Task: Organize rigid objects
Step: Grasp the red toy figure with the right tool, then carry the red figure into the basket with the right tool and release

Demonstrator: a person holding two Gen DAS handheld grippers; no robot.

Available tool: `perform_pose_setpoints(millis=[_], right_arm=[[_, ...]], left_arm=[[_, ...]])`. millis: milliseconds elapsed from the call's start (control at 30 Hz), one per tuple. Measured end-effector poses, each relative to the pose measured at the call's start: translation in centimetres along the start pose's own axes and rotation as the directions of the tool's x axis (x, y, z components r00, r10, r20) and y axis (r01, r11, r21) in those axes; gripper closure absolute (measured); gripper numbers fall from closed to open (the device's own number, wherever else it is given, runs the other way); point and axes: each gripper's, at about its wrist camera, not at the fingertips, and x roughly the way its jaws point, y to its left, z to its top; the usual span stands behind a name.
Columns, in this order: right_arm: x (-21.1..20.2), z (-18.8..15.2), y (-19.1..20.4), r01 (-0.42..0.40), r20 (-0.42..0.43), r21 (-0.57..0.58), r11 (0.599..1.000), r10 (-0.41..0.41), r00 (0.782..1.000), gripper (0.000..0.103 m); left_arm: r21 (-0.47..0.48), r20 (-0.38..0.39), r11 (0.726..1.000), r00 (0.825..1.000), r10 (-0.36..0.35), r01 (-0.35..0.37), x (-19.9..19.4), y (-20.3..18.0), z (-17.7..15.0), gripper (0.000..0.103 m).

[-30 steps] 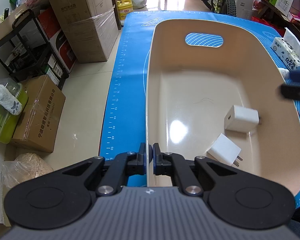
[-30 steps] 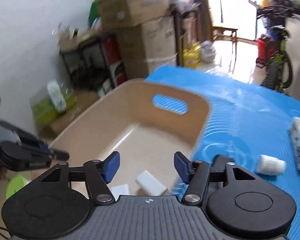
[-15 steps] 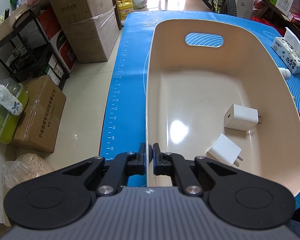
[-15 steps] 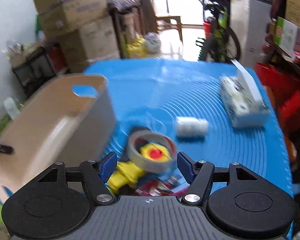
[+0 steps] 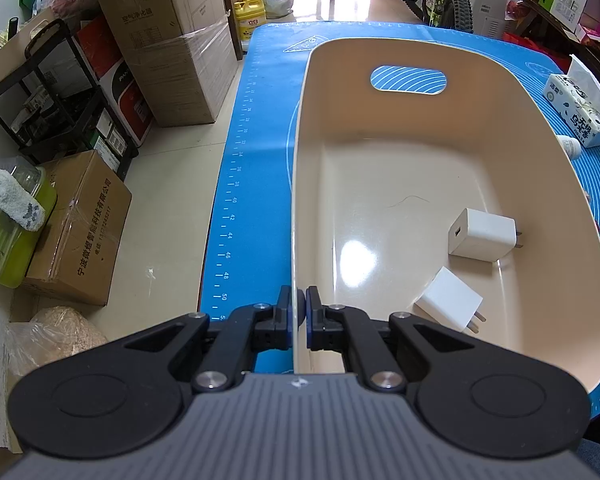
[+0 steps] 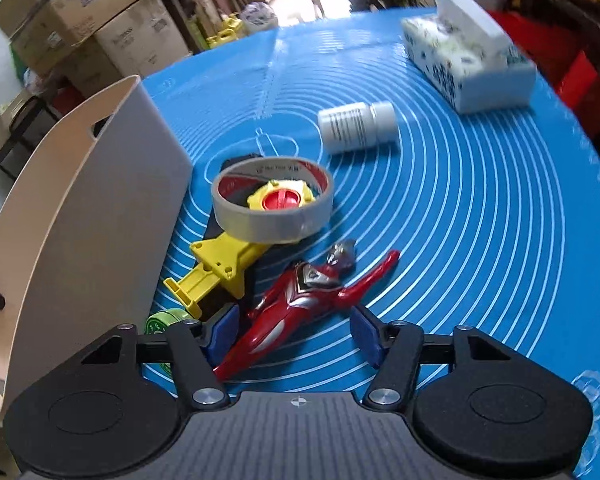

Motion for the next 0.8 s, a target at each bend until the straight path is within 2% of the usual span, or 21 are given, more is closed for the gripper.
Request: perform_pose_setpoints(millis=[100,267,433,500,600,700,800], right_arm=[[0.4,-0.2,0.2,-0.01,-0.007,0.039,0.999,0.01,1.0,0.044],[0.7,-0.2,1.4,0.01,-0.001,-0.005,1.0,-0.01,1.0,0.052],[0.3,-0.4,1.0,-0.022,0.001,0.01,1.0,0.022,1.0,0.058],[0.1,-0.4,0.6,-0.025,0.02,0.017,1.0,0.025,0.999,0.065],[-0.9,-0.3,0.4,0.006,0.05,-0.009,1.0,-0.005,0.999,0.072],[-1.7,-0.3,-0.1,0.045,0.07,-0.054,0.998,-0.041,0.997,0.073],[-2.7,-0.2,-1.1,0.055,0.095,-0.052,0.997,-0.05,0.994,0.073]], left_arm=[[-0.001,-0.002,1.0,1.0,-0.005,0.005,0.0,0.2,0.1,0.095],[-0.004,0.0,1.0,1.0,-0.002,0.002,0.1,0.1,0.0,0.096],[-0.006,0.001,1.0,1.0,-0.003,0.003,0.1,0.0,-0.1,0.096],[-0.006,0.001,1.0,1.0,-0.002,0.002,0.0,-0.1,-0.1,0.096],[0.001,0.002,1.0,1.0,-0.001,0.001,-0.1,-0.2,-0.2,0.096],[-0.002,0.002,1.0,1.0,-0.007,0.007,-0.1,-0.1,-0.3,0.096],[-0.002,0.003,1.0,1.0,-0.006,0.006,-0.1,0.0,-0.3,0.096]])
